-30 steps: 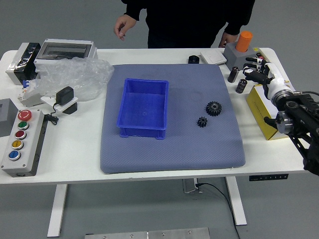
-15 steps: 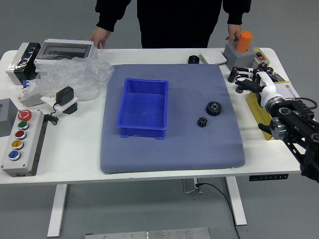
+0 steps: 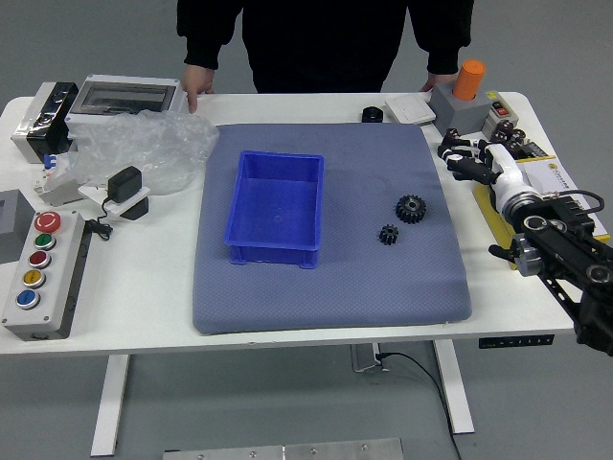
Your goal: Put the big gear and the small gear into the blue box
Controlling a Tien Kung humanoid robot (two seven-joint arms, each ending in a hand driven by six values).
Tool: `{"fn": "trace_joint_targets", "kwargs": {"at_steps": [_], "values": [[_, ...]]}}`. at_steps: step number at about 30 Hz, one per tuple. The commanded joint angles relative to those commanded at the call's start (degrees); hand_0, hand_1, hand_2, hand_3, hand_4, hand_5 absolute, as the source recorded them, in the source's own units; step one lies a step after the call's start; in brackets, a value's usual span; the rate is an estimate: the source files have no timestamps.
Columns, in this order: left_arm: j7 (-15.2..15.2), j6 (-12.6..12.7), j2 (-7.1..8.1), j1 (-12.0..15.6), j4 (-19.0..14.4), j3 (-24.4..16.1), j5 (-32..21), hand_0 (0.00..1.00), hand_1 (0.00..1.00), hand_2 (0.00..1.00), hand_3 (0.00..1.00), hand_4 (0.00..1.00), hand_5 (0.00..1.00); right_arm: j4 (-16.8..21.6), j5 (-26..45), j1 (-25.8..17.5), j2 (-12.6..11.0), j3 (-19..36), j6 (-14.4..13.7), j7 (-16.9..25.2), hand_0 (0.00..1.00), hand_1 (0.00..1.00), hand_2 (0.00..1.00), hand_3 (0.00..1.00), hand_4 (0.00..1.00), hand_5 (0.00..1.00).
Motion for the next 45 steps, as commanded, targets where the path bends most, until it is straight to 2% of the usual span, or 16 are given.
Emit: {"fn": "trace_joint_targets", "kwargs": {"at_steps": [7, 13, 19, 26, 27, 31, 37, 45], "values": [[0.0, 0.0, -0.01, 0.1, 0.0, 0.0, 0.1, 0.810, 0.785, 0.795, 0.749, 0.594, 0.250, 1.3, -3.9, -0.3, 0.1, -0.5, -1.5, -2.1, 0.688, 0.670, 0.789, 0.729, 0.751, 0.268], [0.0, 0.0, -0.03, 0.0, 0.0, -0.1, 0.1, 0.810, 0.785, 0.795, 0.749, 0.594, 0.250, 3.4, -12.1, -0.3, 0.5, -1.0, -4.0, -8.3, 0.688, 0.663, 0.780, 0.729, 0.751, 0.251], [0.0, 0.0, -0.06, 0.0, 0.0, -0.1, 0.0, 0.810, 0.785, 0.795, 0.749, 0.594, 0.250, 5.1, -22.2, 0.0, 0.8, -1.5, -3.6, -15.3, 0.693, 0.662, 0.789, 0.739, 0.754, 0.224], [0.1, 0.0, -0.06, 0.0, 0.0, -0.1, 0.0, 0.810, 0.785, 0.795, 0.749, 0.594, 0.250, 7.3, -34.1, 1.2, 1.3, -1.7, 0.6, -23.2, 0.701, 0.668, 0.814, 0.755, 0.756, 0.224], [0.1, 0.0, -0.06, 0.0, 0.0, -0.1, 0.0, 0.810, 0.784, 0.795, 0.749, 0.594, 0.250, 7.8, -36.2, 1.4, 1.5, -1.7, 1.8, -24.5, 0.736, 0.693, 0.854, 0.835, 0.757, 0.206], [0.2, -0.1, -0.10, -0.1, 0.0, -0.2, 0.1, 0.810, 0.784, 0.795, 0.749, 0.594, 0.250, 9.5, -43.7, 2.3, 1.8, -2.7, 6.3, -28.7, 0.736, 0.693, 0.854, 0.835, 0.757, 0.206], [0.3, -0.2, -0.16, -0.2, 0.0, -0.4, 0.3, 0.810, 0.785, 0.795, 0.749, 0.594, 0.250, 10.3, -54.0, 3.3, 2.3, -4.9, 11.2, -28.7, 0.761, 0.703, 0.869, 0.854, 0.758, 0.205], [0.4, -0.3, -0.16, -0.3, 0.0, -0.5, 0.4, 0.810, 0.785, 0.795, 0.749, 0.594, 0.250, 9.7, -64.0, 4.2, 2.9, -7.8, 14.2, -28.7, 0.760, 0.701, 0.875, 0.865, 0.753, 0.186]]}}
